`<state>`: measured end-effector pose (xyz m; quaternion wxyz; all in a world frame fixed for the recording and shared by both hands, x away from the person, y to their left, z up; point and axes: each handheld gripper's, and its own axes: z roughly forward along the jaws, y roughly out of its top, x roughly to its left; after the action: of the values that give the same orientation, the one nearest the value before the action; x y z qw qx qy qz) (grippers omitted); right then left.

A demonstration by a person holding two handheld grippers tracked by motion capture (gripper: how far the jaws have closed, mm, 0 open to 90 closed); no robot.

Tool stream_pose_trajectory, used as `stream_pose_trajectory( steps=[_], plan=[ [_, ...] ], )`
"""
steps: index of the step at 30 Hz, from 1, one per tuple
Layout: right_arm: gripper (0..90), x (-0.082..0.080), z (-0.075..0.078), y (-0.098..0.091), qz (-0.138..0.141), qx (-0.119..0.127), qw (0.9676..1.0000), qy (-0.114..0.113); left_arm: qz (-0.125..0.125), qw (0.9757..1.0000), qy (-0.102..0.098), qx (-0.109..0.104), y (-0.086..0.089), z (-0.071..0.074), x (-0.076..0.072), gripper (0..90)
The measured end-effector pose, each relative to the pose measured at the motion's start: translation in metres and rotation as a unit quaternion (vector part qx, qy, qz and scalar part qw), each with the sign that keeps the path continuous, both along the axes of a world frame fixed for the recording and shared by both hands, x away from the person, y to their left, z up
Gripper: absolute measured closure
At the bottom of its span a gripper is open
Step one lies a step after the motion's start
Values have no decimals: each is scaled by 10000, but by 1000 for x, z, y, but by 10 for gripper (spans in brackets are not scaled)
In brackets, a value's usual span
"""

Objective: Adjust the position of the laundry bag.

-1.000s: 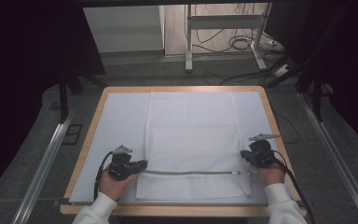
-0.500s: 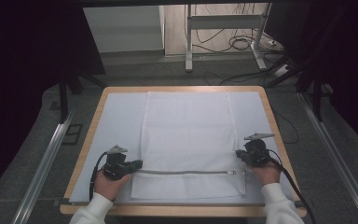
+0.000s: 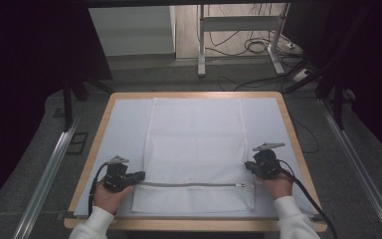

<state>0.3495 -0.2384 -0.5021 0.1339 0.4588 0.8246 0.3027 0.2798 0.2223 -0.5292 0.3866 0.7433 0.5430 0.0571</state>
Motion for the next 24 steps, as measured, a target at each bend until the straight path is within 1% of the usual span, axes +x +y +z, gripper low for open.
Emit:
stream_pose_trajectory(
  steps=[3,6,13,17,19,20,21,22,24],
  plan=[
    [877,-1,-1,6,100,-81,9999,-17,50,10000,3,-9,4,-1,-1,879],
    [877,-1,-2,8,145,-82,9999,-9,73,10000,20,-17,8,-1,-2,878],
    [877,0,-5,11,159,-159,9997,-9,59,10000,57,12,8,-3,-3,877],
    [874,0,-5,10,153,-144,9998,5,72,10000,57,3,9,-3,-2,864],
    [868,0,-5,9,169,-152,9997,-3,108,9999,9,12,10,-3,-2,809],
    [854,-1,-5,8,146,-124,9998,-19,124,9999,-26,25,11,-2,-1,741],
    [827,-1,-4,8,136,-120,9998,-30,203,9997,-146,78,12,1,-1,681],
    [768,-1,-3,6,116,-118,9998,-89,230,9994,-241,97,12,3,-2,621],
    [672,-1,0,2,53,-77,9999,-110,313,9985,-438,121,11,10,-2,521]
  ],
)
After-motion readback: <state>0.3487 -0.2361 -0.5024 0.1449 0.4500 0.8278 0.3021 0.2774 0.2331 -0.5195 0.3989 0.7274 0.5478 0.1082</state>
